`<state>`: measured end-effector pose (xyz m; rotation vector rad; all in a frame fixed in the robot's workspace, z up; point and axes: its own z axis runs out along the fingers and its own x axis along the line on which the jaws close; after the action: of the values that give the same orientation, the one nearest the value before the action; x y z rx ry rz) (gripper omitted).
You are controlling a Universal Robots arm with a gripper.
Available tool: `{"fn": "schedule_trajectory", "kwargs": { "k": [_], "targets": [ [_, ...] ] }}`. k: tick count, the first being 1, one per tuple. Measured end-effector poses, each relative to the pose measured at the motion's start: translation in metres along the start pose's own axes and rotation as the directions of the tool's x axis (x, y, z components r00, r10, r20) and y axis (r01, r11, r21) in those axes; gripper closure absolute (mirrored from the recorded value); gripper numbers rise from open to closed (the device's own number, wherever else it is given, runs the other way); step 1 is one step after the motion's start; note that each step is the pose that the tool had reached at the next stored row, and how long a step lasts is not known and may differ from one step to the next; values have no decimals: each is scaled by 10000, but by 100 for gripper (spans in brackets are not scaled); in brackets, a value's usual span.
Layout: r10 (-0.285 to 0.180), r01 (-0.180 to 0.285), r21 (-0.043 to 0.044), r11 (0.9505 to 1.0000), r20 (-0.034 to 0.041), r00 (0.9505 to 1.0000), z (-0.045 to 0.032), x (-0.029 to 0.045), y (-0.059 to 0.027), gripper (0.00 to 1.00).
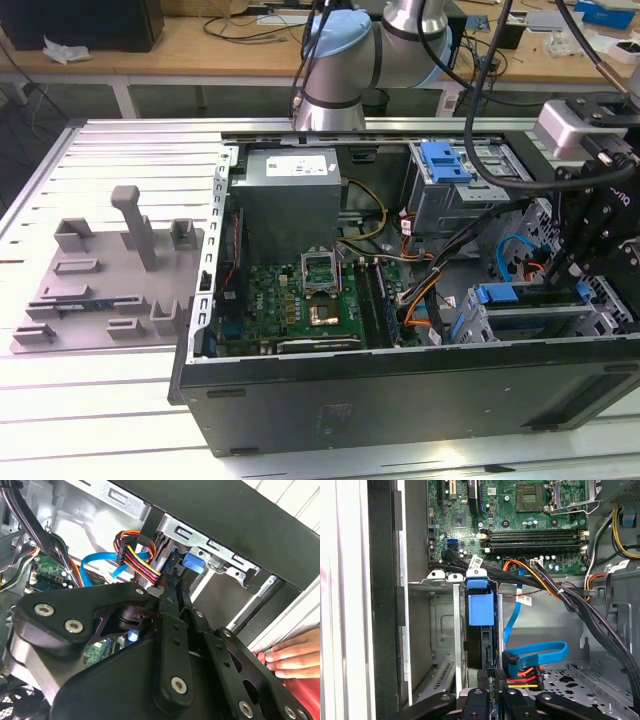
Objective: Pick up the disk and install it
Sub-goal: 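Insert the first disk wire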
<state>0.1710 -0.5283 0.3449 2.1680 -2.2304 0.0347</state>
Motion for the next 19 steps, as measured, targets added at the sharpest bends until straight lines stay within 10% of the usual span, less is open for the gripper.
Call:
{"fn": "schedule_trajectory", "kwargs": {
  "k": [19],
  "targets": [
    [0, 0, 0, 10000, -1, 10000, 72, -3, -5, 84]
  ]
}}
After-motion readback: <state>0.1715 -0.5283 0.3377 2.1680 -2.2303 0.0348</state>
